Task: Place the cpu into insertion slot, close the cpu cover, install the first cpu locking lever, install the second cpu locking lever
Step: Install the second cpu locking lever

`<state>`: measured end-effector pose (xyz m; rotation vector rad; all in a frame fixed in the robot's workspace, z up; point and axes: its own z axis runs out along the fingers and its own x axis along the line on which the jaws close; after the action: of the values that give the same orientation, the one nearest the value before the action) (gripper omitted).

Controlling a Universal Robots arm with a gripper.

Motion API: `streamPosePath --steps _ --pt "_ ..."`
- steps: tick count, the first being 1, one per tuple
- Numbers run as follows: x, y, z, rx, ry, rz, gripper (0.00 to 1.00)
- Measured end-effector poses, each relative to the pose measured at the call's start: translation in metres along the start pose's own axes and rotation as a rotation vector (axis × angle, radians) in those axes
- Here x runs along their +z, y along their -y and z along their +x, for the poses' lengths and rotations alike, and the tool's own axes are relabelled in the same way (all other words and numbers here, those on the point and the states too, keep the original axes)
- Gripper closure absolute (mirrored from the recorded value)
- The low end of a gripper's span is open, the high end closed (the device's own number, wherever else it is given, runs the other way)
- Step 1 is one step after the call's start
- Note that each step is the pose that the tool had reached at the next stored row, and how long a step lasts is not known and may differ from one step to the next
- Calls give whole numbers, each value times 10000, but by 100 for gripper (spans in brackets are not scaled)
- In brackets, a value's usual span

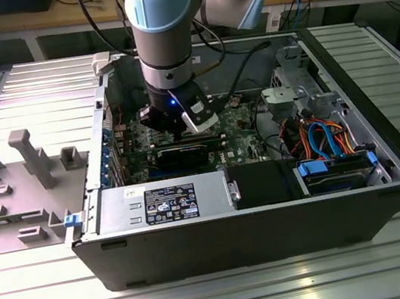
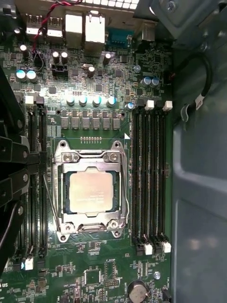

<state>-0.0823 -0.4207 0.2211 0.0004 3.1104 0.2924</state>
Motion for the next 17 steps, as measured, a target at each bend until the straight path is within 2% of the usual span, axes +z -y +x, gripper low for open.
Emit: streamPosePath --steps 3,4,10,14,17 --pt "5 11 14 1 1 -68 89" --pt "13 13 22 0 0 -130 89" --pt "75 25 50 5 1 -357 89" --pt "130 28 70 7 1 -398 89" --pt "160 19 90 9 0 -464 89"
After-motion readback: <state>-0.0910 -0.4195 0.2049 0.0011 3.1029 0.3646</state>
